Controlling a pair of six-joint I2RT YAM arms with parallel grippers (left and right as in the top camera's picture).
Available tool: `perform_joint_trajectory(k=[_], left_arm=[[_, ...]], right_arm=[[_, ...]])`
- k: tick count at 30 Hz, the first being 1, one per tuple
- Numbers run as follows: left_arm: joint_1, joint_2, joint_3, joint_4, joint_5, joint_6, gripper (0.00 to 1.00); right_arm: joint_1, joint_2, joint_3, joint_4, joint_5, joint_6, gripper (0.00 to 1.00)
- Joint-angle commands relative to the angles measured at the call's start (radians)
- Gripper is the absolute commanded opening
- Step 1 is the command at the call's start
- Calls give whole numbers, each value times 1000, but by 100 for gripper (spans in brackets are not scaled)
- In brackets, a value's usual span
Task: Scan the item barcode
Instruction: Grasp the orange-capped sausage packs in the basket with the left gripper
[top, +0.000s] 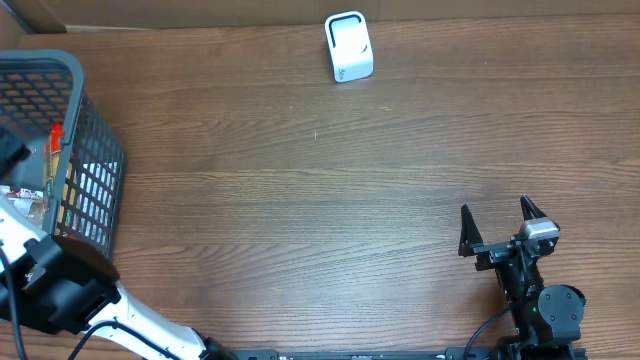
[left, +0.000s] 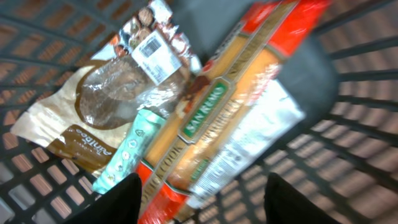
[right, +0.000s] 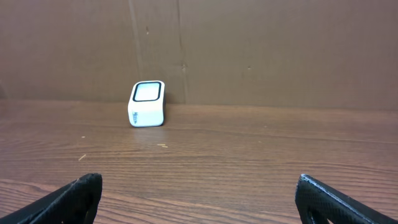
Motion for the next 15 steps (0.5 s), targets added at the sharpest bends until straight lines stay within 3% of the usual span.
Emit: perform_joint_trajectory(k=[1,9,15], left_arm=[[20,8,-132,60,-5,150,62],[14,8,-354,253,-12,309,80],[25,8,-459,363,-77,308,86]], right_arm=[[6,-10,-11,5,9,-4,100],[6,-10,-11,5,9,-4,100],[6,-10,-11,5,9,-4,100]])
